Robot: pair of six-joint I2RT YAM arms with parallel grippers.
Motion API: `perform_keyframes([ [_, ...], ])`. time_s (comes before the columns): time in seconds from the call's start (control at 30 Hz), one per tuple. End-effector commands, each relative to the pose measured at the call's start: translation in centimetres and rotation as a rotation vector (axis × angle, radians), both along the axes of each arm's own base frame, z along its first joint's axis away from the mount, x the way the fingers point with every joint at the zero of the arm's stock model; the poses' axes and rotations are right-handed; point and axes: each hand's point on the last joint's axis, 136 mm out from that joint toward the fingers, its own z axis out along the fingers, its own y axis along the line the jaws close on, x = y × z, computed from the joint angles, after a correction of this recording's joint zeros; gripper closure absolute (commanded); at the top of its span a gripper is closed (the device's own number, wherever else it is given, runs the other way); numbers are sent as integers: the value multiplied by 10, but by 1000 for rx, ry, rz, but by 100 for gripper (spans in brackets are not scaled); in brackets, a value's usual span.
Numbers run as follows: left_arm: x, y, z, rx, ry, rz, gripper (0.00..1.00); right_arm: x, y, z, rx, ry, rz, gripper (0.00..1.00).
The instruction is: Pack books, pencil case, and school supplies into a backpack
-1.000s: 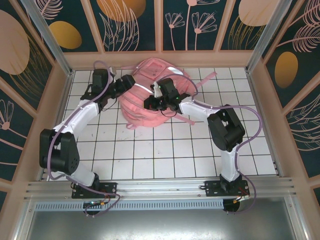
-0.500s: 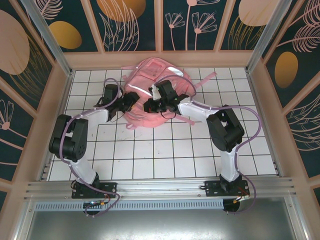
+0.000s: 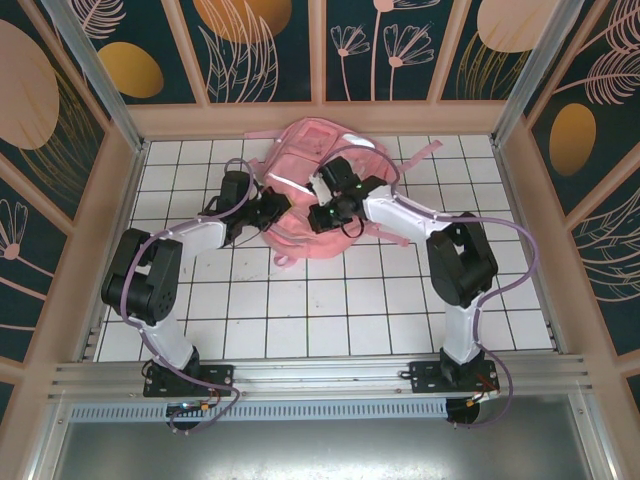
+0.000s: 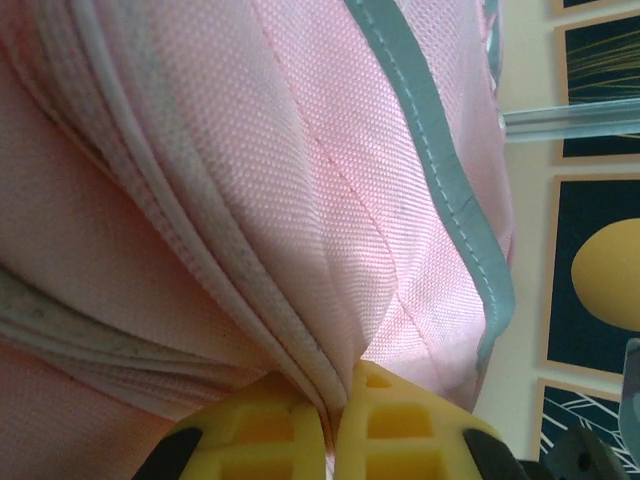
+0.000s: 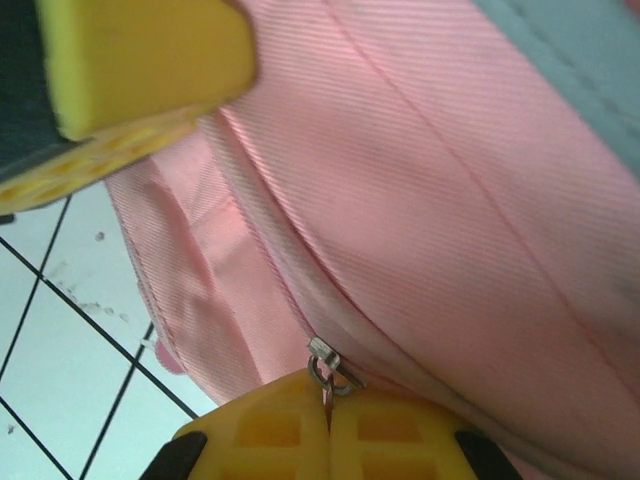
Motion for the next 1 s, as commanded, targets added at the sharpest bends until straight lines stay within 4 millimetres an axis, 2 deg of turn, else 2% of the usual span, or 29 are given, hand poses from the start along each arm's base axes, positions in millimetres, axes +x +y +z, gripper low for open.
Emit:
perform_keyframes([
  [0.0, 29, 45, 30, 108, -158, 152, 100, -14, -75, -4, -193, 106, -69, 100],
  [0.03, 24, 48, 19, 122, -134, 154, 100, -21, -73, 0, -171, 117, -53, 100],
  [0.13, 24, 49, 15, 120, -126, 158, 100, -35, -77, 0, -149, 152, -58, 100],
  [0.2, 25, 47, 13, 111, -125, 151, 100, -36, -86, -5, -180, 154, -89, 100],
  [0.33, 26, 41, 19, 89, -137, 121, 100, -1, -110, -13, -343, -7, -149, 100],
  [0.5, 20, 37, 19, 88, -128, 83, 100, 70, -140, -9, -646, -277, -181, 100],
  [0.53, 18, 38, 19, 91, -128, 81, 100, 89, -159, -6, -734, -313, -220, 100],
  [0.6, 14, 37, 19, 89, -126, 74, 100, 112, -173, 0, -855, -368, -251, 100],
  [0.7, 9, 39, 18, 96, -125, 70, 100, 131, -175, 6, -913, -422, -284, 100],
  [0.83, 7, 40, 13, 114, -116, 69, 100, 128, -152, 13, -794, -448, -289, 100],
  [0.87, 8, 40, 12, 112, -115, 68, 100, 124, -146, 14, -740, -438, -281, 94],
  [0.93, 10, 39, 14, 108, -116, 67, 99, 112, -128, 18, -582, -400, -252, 60],
  [0.97, 11, 38, 15, 105, -118, 67, 92, 107, -123, 21, -529, -389, -246, 22],
])
